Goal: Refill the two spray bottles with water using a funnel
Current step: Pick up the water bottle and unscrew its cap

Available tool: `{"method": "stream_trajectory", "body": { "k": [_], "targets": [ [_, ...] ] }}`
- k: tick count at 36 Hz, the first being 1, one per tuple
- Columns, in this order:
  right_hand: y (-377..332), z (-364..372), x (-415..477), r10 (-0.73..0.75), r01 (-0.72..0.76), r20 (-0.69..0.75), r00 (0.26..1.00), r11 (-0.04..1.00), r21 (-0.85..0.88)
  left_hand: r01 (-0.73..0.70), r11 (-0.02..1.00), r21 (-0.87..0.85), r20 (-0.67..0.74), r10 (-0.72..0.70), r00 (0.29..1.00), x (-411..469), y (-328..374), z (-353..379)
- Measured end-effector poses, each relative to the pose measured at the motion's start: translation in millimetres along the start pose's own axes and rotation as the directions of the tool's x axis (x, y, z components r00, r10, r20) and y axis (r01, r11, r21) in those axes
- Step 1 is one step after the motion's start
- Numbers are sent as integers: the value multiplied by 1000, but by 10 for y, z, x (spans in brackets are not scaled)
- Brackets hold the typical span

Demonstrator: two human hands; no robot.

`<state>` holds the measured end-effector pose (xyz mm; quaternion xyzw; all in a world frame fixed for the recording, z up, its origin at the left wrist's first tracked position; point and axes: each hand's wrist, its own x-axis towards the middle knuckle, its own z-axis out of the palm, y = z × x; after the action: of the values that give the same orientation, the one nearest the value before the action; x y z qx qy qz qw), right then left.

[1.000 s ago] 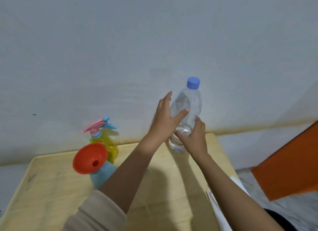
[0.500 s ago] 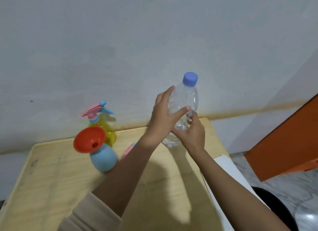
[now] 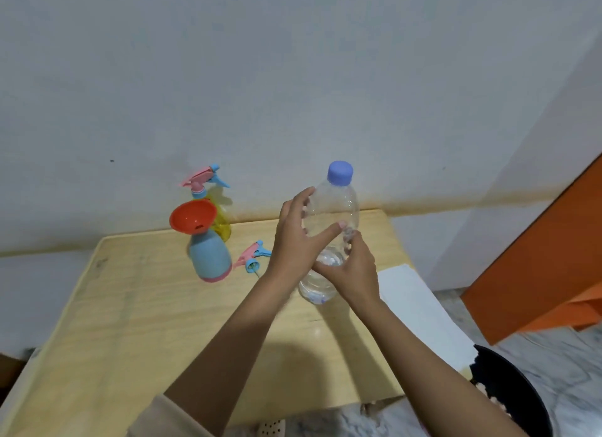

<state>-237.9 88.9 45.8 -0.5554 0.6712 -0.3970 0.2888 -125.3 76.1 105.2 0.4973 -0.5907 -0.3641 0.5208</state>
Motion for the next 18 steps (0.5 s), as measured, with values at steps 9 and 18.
{"method": "stream_trajectory", "body": {
  "k": [9, 18],
  "targets": [
    [-334, -271, 175, -234, 204, 80, 969, 939, 276, -100, 964, 246, 176, 57, 983, 119, 229, -146],
    [-477, -451, 337, -289, 243, 233, 929, 947, 208, -54, 997, 50, 460, 25, 887, 442, 578, -305]
  ]
}}
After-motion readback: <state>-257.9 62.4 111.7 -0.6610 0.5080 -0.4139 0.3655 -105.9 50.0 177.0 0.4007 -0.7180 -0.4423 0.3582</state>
